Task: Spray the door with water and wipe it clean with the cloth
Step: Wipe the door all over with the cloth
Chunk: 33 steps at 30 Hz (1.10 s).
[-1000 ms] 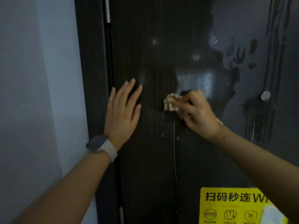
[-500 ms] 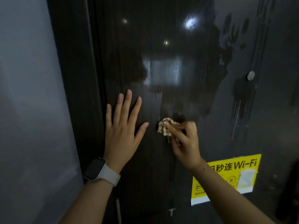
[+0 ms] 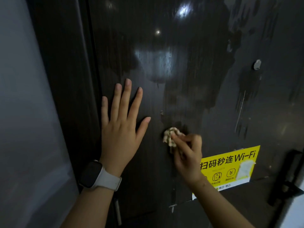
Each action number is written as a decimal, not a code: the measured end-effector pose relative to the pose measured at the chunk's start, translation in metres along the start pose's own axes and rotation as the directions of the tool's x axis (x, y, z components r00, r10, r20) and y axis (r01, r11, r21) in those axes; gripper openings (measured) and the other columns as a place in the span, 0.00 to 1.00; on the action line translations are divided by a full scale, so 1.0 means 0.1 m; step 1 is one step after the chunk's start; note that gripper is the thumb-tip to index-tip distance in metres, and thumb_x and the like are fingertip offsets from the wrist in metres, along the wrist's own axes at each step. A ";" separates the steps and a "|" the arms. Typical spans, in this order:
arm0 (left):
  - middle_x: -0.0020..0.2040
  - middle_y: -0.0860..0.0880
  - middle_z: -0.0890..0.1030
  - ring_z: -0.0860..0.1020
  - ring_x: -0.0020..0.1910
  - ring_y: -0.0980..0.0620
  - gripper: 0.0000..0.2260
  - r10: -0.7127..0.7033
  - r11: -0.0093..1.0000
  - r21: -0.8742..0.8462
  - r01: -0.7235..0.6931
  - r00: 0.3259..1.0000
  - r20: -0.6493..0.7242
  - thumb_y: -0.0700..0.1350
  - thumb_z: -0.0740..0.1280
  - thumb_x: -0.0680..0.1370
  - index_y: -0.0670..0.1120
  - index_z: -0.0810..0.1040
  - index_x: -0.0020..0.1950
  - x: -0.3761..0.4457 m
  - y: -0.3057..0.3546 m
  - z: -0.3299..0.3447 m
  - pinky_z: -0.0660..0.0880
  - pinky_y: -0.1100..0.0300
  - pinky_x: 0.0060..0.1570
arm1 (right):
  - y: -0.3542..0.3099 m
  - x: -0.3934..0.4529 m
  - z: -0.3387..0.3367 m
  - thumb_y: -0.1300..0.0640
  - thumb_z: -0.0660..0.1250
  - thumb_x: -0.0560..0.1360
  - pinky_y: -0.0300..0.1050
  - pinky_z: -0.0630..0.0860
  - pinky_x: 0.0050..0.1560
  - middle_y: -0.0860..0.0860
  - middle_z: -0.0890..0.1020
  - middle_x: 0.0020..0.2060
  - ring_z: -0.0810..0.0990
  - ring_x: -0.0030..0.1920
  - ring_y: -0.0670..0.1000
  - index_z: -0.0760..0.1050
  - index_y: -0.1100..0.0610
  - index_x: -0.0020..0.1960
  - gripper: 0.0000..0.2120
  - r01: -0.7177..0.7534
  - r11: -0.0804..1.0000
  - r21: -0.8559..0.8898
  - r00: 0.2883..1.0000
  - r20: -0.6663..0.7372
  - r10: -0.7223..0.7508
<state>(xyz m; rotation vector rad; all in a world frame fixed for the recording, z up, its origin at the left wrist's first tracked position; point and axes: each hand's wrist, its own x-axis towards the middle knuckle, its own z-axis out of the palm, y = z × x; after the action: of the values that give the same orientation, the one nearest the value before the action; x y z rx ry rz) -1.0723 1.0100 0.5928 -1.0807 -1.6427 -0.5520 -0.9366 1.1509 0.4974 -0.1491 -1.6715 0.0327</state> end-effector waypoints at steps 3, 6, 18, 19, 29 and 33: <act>0.81 0.43 0.49 0.47 0.80 0.44 0.31 0.004 1.000 -0.001 -0.004 1.000 -0.002 0.58 0.57 0.82 0.47 0.53 0.81 0.00 0.01 -0.01 0.43 0.43 0.77 | 0.00 0.43 -0.02 0.66 0.62 0.73 0.47 0.71 0.46 0.51 0.69 0.48 0.70 0.47 0.54 0.75 0.56 0.62 0.19 0.043 0.999 -0.017 0.999 -0.023 -0.043; 0.81 0.43 0.49 0.47 0.80 0.44 0.31 0.002 1.000 -0.020 -0.002 1.000 -0.001 0.58 0.58 0.82 0.47 0.53 0.81 0.00 0.01 -0.02 0.43 0.43 0.77 | -0.01 1.17 -0.03 0.69 0.66 0.72 0.40 0.66 0.48 0.57 0.71 0.44 0.70 0.46 0.55 0.80 0.60 0.58 0.16 0.033 0.998 -0.058 0.989 -0.144 -0.041; 0.81 0.43 0.49 0.45 0.80 0.44 0.31 -0.006 0.998 -0.060 0.006 1.000 0.005 0.57 0.58 0.82 0.48 0.53 0.81 0.00 0.01 -0.04 0.40 0.45 0.77 | 0.03 -0.51 -0.01 0.67 0.61 0.73 0.48 0.76 0.51 0.49 0.69 0.50 0.71 0.51 0.50 0.74 0.55 0.64 0.21 -0.116 0.993 0.001 0.993 0.018 0.116; 0.81 0.43 0.49 0.45 0.80 0.44 0.31 -0.007 0.998 -0.062 0.007 1.000 0.002 0.57 0.59 0.82 0.48 0.53 0.81 0.00 0.01 -0.04 0.40 0.45 0.77 | 0.01 -0.55 -0.01 0.68 0.61 0.73 0.48 0.76 0.52 0.49 0.69 0.50 0.72 0.51 0.51 0.74 0.55 0.64 0.21 -0.136 0.991 0.015 0.991 0.018 0.136; 0.81 0.44 0.45 0.41 0.80 0.46 0.35 -0.129 0.961 -0.236 0.147 0.987 0.090 0.56 0.64 0.79 0.49 0.52 0.80 -0.58 0.30 0.14 0.38 0.44 0.77 | -0.05 -0.19 0.09 0.69 0.63 0.73 0.35 0.71 0.56 0.51 0.70 0.49 0.72 0.51 0.51 0.78 0.59 0.61 0.18 -0.169 0.985 0.043 0.977 -0.122 0.173; 0.80 0.44 0.43 0.40 0.79 0.44 0.35 -0.114 0.984 -0.124 0.125 0.989 0.096 0.59 0.61 0.80 0.49 0.49 0.81 -0.61 0.29 0.20 0.38 0.43 0.76 | 0.00 -0.97 0.03 0.67 0.62 0.75 0.36 0.71 0.55 0.51 0.70 0.49 0.73 0.51 0.50 0.75 0.55 0.62 0.18 -0.199 0.979 0.042 0.980 0.016 0.198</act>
<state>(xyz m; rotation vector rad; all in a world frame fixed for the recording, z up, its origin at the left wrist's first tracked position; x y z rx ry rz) -1.0547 1.0166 0.5252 -1.1200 -1.7780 -0.7067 -0.9297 1.1395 0.4014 -0.2833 -1.6614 0.2207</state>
